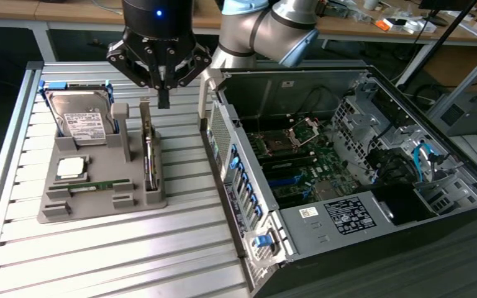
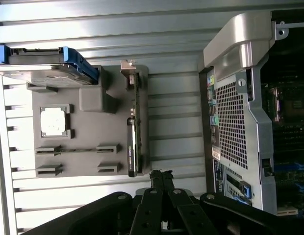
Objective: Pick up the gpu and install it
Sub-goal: 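Reach for the gpu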
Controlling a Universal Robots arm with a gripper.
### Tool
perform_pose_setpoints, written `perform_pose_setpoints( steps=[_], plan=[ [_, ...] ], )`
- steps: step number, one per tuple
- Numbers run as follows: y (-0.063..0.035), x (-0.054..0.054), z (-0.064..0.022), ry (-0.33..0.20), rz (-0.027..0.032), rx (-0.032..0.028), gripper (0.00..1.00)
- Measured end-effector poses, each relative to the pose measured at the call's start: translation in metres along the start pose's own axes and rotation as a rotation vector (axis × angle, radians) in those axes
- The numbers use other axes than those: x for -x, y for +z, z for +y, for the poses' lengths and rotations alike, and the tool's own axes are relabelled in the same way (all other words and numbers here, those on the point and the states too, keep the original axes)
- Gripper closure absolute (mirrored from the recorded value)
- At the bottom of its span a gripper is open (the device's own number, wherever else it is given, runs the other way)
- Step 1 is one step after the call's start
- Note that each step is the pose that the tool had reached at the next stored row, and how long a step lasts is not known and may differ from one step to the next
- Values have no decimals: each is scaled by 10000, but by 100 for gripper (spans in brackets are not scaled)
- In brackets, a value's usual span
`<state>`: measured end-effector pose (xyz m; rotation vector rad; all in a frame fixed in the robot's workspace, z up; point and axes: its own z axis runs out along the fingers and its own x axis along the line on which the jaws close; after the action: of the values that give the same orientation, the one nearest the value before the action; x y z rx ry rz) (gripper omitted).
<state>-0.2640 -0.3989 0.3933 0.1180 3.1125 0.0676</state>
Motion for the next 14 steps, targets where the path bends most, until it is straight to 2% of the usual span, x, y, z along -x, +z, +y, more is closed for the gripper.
perform_pose_setpoints(
  steps=[14],
  plan=[
    [-4,-125,-9,0,0,0,90]
  ],
)
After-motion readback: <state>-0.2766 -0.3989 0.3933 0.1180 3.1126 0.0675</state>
